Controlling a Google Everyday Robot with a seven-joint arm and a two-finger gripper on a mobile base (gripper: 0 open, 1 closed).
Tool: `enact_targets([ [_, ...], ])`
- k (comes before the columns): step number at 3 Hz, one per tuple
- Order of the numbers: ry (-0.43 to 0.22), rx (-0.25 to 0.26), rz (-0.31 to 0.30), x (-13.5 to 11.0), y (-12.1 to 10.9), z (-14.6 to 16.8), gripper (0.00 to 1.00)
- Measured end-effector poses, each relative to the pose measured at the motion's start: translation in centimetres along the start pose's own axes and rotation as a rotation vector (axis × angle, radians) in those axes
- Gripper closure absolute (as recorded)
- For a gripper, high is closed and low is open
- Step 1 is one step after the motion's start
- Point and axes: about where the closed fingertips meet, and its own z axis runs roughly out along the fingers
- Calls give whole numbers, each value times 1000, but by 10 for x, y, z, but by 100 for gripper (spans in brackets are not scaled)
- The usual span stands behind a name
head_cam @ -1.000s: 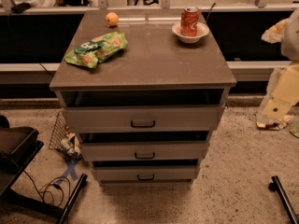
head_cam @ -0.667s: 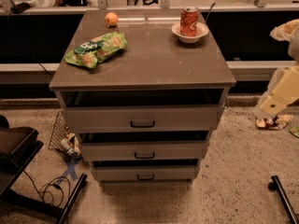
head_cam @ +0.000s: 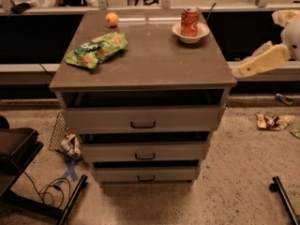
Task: Pick coke can from paper bowl and place on counter
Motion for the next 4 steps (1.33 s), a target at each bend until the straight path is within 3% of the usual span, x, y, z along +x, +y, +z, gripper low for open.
enact_targets([
  [1, -148, 91, 91, -20, -34, 28, 0],
  [2, -182, 169, 100, -27, -54, 28, 0],
  [4, -213, 169, 130, -32, -62, 42, 0],
])
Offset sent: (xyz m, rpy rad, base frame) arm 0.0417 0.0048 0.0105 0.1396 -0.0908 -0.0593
